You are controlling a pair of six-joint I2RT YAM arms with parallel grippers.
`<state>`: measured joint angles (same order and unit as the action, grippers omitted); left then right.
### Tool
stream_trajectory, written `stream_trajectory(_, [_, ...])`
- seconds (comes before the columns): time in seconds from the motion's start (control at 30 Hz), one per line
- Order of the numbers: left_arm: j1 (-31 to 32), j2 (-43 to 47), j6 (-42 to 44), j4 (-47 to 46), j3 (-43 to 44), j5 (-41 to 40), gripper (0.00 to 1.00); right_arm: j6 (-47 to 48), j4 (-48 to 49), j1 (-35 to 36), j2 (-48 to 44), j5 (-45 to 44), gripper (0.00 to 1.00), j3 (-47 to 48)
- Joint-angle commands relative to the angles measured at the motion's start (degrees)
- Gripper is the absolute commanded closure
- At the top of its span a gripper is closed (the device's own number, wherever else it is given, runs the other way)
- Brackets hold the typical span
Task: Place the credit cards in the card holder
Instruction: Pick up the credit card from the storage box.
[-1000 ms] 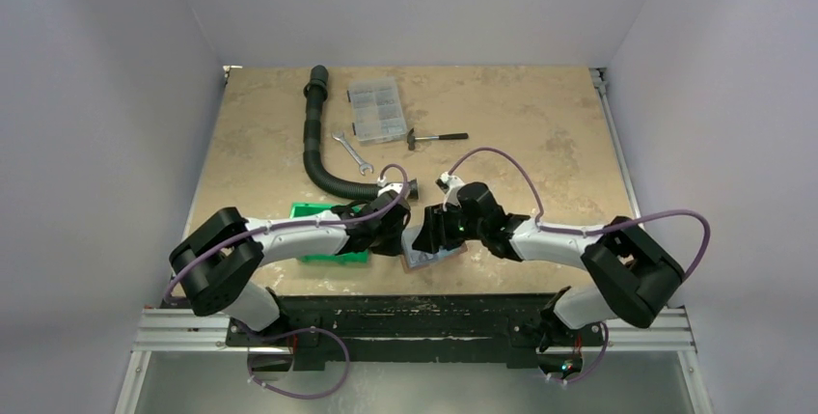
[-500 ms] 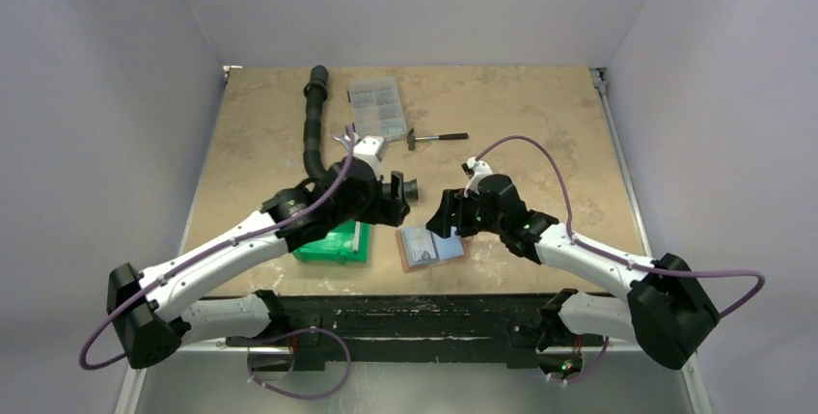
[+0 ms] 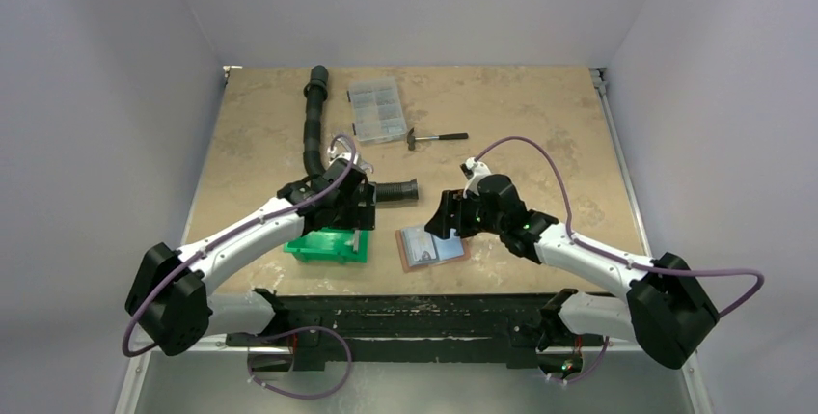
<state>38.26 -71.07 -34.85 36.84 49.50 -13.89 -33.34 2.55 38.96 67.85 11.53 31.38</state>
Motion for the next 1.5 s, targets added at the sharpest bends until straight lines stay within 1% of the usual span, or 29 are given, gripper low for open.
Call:
stream_trajectory(0.0, [-0.47, -1.51, -0.69, -4.38, -1.83, 1.97, 0.05, -0.18, 0.76, -0.08, -2.69, 0.27, 0.28, 0.3])
stream_trajectory(0.23, [-0.52, -3.47, -3.03, -10.04, -5.71, 7.74, 0.05, -0.54, 1.71, -0.03, -2.18, 0.45, 0.28, -0.12])
stream_trajectory(0.57, [-0.49, -3.35, -4.82, -13.22, -7.04, 12.51, 0.16, -0.74, 2.46, -0.02, -1.28, 0.8, 0.28, -0.38])
stream_trajectory(0.7, [-0.6, -2.83, -5.14, -13.59, -7.35, 13.62, 0.23, -0.92, 2.89, -0.09, -0.98, 0.95, 0.28, -0.52])
stream_trajectory(0.97, [-0.53, -0.51, -5.12, -11.94, -6.88, 12.94, 0.39, -1.15, 3.32, -0.02, -0.84, 1.12, 0.28, -0.79])
stream_trajectory(1.2, [-0.55, 0.83, -4.99, -11.25, -6.53, 13.1, 0.49, -1.25, 3.8, -0.08, -0.31, 1.47, 0.28, -0.94])
stream_trajectory(1.47, [-0.54, 0.19, -4.47, -10.44, -6.27, 12.19, 0.61, -1.37, 4.09, -0.09, 0.13, 1.82, 0.28, -0.96])
